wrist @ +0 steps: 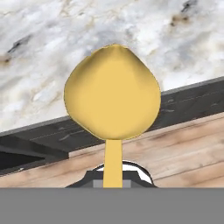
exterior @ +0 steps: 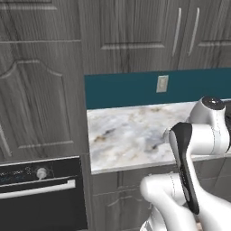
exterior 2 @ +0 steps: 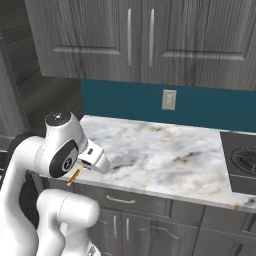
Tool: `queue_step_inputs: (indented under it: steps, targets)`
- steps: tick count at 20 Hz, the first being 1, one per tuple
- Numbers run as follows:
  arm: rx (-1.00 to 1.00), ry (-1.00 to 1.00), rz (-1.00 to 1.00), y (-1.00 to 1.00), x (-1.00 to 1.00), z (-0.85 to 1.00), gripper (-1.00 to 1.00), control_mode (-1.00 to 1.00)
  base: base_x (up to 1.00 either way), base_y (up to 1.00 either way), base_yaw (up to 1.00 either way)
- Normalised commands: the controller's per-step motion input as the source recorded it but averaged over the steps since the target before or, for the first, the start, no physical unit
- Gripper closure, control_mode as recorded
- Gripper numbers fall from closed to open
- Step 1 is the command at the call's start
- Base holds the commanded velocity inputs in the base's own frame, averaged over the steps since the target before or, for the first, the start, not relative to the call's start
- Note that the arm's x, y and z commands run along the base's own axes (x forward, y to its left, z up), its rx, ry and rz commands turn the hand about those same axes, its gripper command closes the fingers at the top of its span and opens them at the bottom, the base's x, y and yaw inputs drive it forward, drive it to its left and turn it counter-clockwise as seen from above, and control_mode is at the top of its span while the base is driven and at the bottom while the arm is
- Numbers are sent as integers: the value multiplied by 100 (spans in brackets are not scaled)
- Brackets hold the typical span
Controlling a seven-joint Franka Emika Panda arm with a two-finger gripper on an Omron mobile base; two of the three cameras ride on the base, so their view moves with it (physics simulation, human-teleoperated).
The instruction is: Take the fork and place it on the left side of the plate. Then take the spoon and place it on the right side of the plate. Make sure they're directly next to the plate.
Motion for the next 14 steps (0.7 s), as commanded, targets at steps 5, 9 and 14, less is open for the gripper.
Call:
queue_step_inputs:
  steps: [5,9,14]
  targets:
    - [0,0,0,0,0,0,100,100,-68,21,12]
    - [0,0,0,0,0,0,100,100,-37,46,6]
    - [0,0,0,0,0,0,100,100,-27,79,0]
